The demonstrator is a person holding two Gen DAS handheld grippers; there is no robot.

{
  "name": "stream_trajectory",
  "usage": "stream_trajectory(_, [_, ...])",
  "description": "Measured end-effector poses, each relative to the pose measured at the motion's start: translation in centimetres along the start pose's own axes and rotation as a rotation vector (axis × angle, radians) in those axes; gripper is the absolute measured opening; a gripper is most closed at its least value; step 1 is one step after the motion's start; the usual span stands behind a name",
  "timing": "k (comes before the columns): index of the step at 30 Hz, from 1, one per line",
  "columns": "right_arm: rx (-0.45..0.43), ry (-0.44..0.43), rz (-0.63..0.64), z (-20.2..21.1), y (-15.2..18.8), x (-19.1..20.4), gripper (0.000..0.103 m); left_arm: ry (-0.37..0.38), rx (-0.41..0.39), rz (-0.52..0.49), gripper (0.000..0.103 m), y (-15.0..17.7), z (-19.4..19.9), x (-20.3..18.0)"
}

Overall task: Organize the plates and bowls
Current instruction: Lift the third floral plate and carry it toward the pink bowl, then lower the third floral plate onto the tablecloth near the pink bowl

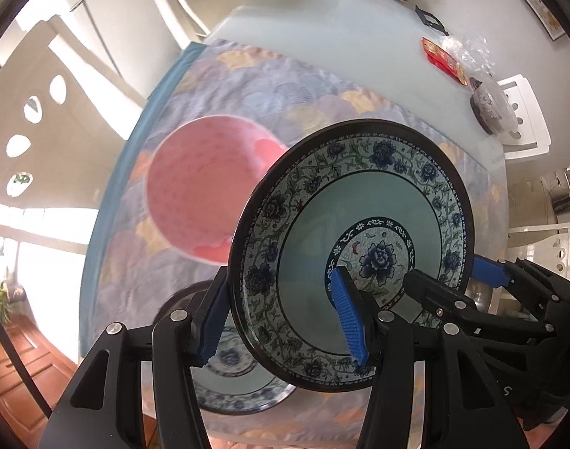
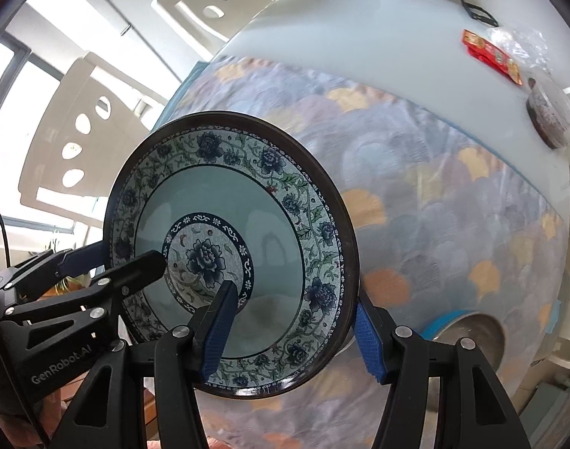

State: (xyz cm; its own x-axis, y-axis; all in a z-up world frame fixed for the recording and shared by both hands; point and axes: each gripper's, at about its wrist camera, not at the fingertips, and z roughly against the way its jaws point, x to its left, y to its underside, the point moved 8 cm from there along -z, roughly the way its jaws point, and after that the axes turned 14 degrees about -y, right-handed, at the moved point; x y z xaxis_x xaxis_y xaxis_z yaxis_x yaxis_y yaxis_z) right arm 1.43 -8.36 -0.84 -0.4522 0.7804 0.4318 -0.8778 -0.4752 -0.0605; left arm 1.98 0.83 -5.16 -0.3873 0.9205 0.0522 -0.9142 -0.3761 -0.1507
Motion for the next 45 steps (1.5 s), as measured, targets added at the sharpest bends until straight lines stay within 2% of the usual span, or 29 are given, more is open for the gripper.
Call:
stream_trajectory(11, [0.026,-0.019,0.025,-2.5,1.3,4.7,0.059,-0.007,0.025,0.031,0.05,2.6,-1.0,4.7])
stream_trajectory(19, [0.034,-0.022,0.013,-3.8,2.2,6.5,0.059,0.0,0.046,0.03,0.05,4.1,-1.9,6.4])
stream_trajectory(45, [0.095,-0.029,-0.044,-8.3,5.4,7.8,0.059,0.013,0.105,-0.003,0.05,7.5,-4.6,9.0])
